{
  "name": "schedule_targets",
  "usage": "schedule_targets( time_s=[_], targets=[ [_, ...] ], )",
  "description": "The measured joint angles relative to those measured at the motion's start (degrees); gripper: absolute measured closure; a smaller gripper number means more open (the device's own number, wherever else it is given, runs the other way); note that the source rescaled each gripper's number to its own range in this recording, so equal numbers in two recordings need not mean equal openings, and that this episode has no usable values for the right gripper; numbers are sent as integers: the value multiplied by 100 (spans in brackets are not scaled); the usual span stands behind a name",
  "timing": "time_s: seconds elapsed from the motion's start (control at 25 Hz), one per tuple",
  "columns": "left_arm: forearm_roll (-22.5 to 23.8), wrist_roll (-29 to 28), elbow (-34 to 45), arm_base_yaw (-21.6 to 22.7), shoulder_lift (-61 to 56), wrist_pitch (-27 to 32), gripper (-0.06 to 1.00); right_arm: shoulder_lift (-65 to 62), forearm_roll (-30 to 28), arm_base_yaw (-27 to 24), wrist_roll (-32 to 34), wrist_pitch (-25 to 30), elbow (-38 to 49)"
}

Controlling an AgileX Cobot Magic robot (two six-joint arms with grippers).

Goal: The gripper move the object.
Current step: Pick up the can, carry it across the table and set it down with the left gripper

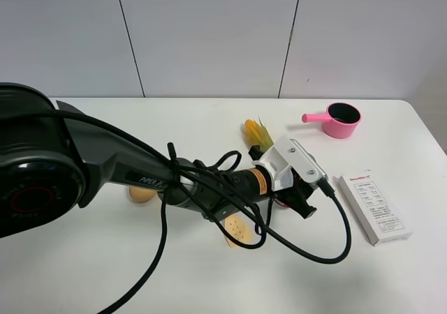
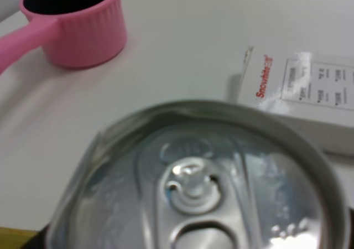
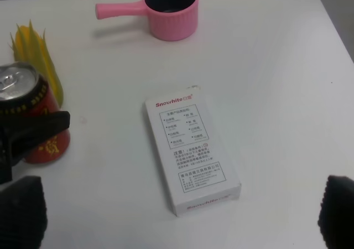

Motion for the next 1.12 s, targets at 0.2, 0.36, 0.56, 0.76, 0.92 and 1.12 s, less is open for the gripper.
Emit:
schedule_targets(
  time_s=[0.2, 0.36, 0.56, 0.76, 0.92, 1.12],
  targets=[
    [18, 0, -7, 0, 7, 232, 93, 0, 0, 0, 0, 0, 0],
    [18, 0, -7, 0, -24, 296, 93, 0, 0, 0, 0, 0, 0],
    [23, -23, -7, 0, -141, 533, 93, 0, 0, 0, 0, 0, 0],
    [4, -582, -25, 0, -395, 357, 33, 0, 0, 0, 0, 0, 0],
    [-7, -669, -53, 0, -416, 352, 8, 0, 0, 0, 0, 0, 0],
    [-7, -669, -53, 0, -582, 554, 5, 0, 0, 0, 0, 0, 0]
  ],
)
